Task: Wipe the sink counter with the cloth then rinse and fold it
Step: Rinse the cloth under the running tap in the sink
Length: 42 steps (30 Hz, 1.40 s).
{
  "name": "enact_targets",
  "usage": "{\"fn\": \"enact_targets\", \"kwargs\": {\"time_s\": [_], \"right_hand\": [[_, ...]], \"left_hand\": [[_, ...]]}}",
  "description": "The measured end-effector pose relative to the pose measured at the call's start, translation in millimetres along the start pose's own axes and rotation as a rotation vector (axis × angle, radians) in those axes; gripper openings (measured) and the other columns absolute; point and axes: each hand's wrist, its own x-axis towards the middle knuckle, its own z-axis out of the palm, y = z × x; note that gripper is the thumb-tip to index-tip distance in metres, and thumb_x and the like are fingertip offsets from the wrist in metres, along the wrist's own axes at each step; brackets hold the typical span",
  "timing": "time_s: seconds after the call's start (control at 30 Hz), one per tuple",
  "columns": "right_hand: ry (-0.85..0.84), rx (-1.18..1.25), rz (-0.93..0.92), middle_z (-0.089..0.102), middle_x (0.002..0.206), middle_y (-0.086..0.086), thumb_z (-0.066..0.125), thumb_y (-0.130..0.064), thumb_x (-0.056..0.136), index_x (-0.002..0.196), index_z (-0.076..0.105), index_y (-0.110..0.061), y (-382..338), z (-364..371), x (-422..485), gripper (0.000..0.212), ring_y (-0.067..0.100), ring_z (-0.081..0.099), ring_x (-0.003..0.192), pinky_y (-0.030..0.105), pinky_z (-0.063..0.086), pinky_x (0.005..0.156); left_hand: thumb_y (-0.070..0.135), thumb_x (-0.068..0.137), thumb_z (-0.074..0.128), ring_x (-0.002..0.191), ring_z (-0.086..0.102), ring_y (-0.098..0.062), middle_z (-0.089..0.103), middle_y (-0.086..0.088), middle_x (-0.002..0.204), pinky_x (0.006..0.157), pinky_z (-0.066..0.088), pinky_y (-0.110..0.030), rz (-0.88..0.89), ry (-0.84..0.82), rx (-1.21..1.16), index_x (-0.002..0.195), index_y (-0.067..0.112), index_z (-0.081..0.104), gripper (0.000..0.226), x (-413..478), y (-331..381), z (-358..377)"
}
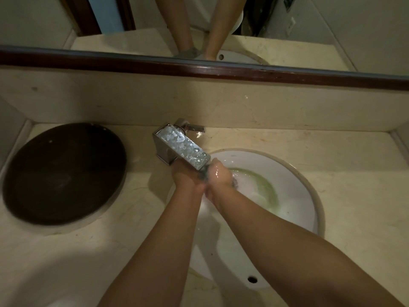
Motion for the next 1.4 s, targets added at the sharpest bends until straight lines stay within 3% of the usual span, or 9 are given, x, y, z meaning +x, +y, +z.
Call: {"fn": "enact_targets", "kwargs": {"time_s": [0.23,0.33,0.47,0.67,0.83,1.03,1.17,1.27,1.4], "right_hand": [[-0.058,0.258,0.093,0.065,0.079,0.007,0.054,-0.035,0.096,0.090,0.056,-0.013,13,-22,10,0.023,0.021,0.064,0.072,0.037,0.056,0.077],[-0.069,0.331,0.101,0.067,0.079,0.006,0.054,-0.032,0.096,0.090,0.057,-0.014,21,-25,15,0.019,0.019,0.064,0.070,0.031,0.052,0.067],[-0.086,0.321,0.108,0.069,0.081,0.003,0.058,-0.039,0.092,0.094,0.059,-0.015,23,-15,14,0.024,0.016,0.063,0.071,0.024,0.049,0.061],[-0.056,0.301,-0.030,0.073,0.088,0.011,0.064,-0.023,0.086,0.083,0.066,-0.010,21,-3,13,0.013,0.025,0.068,0.077,0.031,0.054,0.061],[-0.037,0.308,-0.086,0.071,0.080,0.007,0.067,-0.026,0.079,0.074,0.071,-0.013,29,11,9,0.014,0.023,0.067,0.077,0.038,0.057,0.074],[0.062,0.251,-0.058,0.066,0.065,0.003,0.065,-0.026,0.072,0.059,0.065,-0.013,25,17,13,0.019,0.023,0.061,0.064,0.035,0.053,0.063],[0.000,0.250,-0.004,0.060,0.077,0.006,0.053,-0.015,0.085,0.081,0.059,-0.016,14,10,13,0.007,0.022,0.057,0.065,0.024,0.043,0.059],[0.076,0.272,-0.001,0.056,0.061,0.006,0.053,-0.007,0.085,0.069,0.054,-0.010,8,1,11,0.017,0.022,0.054,0.054,0.028,0.041,0.051],[-0.032,0.269,0.031,0.062,0.072,0.008,0.051,-0.018,0.097,0.087,0.059,-0.009,9,-12,16,0.016,0.023,0.061,0.064,0.040,0.055,0.071]], "left_hand": [[0.030,0.094,0.042,0.056,0.057,-0.015,0.058,-0.003,0.066,0.062,0.050,-0.028,0.074,-0.144,0.036,0.077,0.015,0.056,0.026,-12,1,-8],[0.024,0.096,0.037,0.060,0.058,-0.016,0.061,-0.002,0.061,0.056,0.052,-0.028,0.114,-0.208,0.122,0.078,0.013,0.056,0.028,-9,2,-14],[0.018,0.097,0.043,0.070,0.059,-0.019,0.066,0.006,0.058,0.075,0.048,-0.032,0.172,-0.126,0.398,0.077,0.017,0.057,0.025,-14,-1,-12],[0.006,0.092,0.053,0.092,0.061,-0.027,0.066,-0.004,0.092,0.084,0.047,-0.037,0.279,0.014,0.599,0.085,0.020,0.058,0.017,-4,3,-17],[0.010,0.090,0.053,0.086,0.064,-0.028,0.067,-0.012,0.098,0.073,0.051,-0.033,0.224,0.029,0.347,0.114,0.008,0.059,0.025,2,2,-13],[0.017,0.097,0.042,0.087,0.060,-0.024,0.061,0.002,0.082,0.078,0.051,-0.034,0.171,0.056,0.424,0.083,0.022,0.057,0.021,16,3,-14],[0.022,0.099,0.029,0.050,0.056,-0.014,0.055,0.006,0.048,0.054,0.042,-0.020,0.197,0.018,0.486,0.069,0.022,0.046,0.034,12,1,-7],[0.021,0.097,0.029,0.040,0.046,-0.013,0.043,0.004,0.046,0.051,0.035,-0.022,0.143,0.010,0.407,0.063,0.022,0.039,0.035,8,-2,-4],[0.018,0.097,0.036,0.050,0.040,-0.016,0.039,-0.002,0.050,0.057,0.035,-0.027,0.017,-0.006,0.238,0.063,0.018,0.038,0.034,-1,-10,4]]}}
